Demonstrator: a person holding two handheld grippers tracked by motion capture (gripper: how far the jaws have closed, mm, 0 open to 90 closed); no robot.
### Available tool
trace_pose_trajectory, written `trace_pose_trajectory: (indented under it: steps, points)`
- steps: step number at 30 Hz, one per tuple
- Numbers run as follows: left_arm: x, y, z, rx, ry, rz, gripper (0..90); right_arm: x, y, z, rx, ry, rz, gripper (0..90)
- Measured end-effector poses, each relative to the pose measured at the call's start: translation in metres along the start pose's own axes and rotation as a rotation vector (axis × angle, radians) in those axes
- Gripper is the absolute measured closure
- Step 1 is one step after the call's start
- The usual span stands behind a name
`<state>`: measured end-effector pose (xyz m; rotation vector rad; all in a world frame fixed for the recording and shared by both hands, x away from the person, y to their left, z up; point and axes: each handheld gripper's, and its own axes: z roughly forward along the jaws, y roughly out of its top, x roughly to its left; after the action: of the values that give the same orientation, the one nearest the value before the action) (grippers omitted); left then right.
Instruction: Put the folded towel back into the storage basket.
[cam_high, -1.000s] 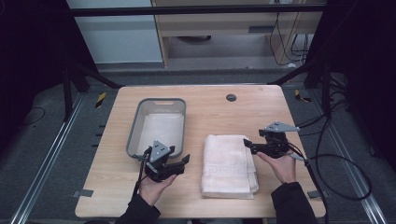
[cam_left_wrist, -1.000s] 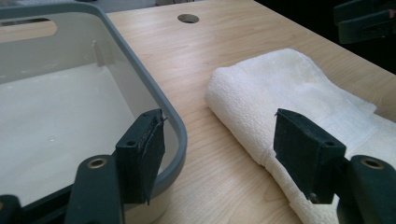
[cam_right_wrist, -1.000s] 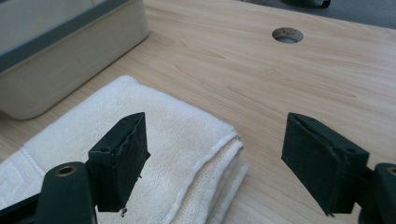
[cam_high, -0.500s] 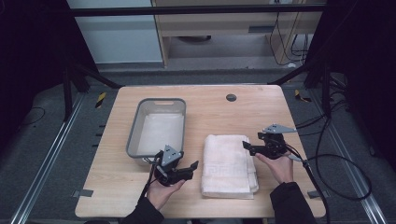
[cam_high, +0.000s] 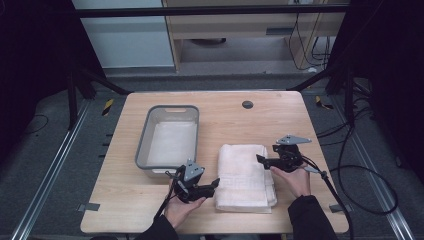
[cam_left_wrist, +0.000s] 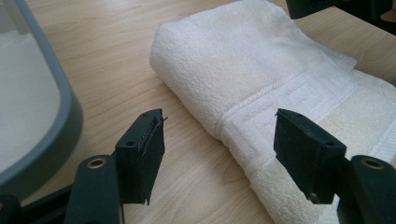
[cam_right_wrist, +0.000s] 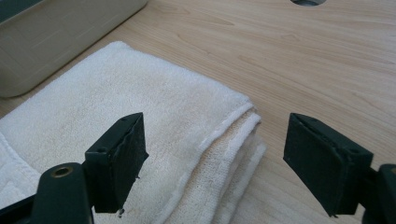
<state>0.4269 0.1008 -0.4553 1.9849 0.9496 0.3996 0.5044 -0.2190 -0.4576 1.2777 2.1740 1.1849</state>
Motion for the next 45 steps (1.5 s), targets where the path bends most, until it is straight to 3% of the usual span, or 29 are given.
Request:
trace_pose_trajectory:
  steps: [5,10,27,34,45]
  points:
    - [-0.005,-0.003,0.008,0.024,-0.010,0.010,32.8,0.001,-0.002,0.003,0.006,0.003,0.002,20.8]
    - [-0.009,-0.005,0.017,0.052,-0.015,0.020,32.4,-0.003,-0.006,0.004,-0.005,0.019,0.045,21.9]
    - [-0.016,-0.014,0.039,0.111,-0.030,0.024,30.0,0.001,-0.017,0.022,0.059,0.024,0.022,24.4]
    - [-0.016,-0.018,0.044,0.131,-0.044,-0.002,30.1,0.003,-0.021,0.027,0.074,0.009,0.008,25.2]
    - [-0.013,-0.019,0.050,0.159,-0.094,-0.045,30.8,0.003,-0.023,0.032,0.101,0.016,0.054,25.5]
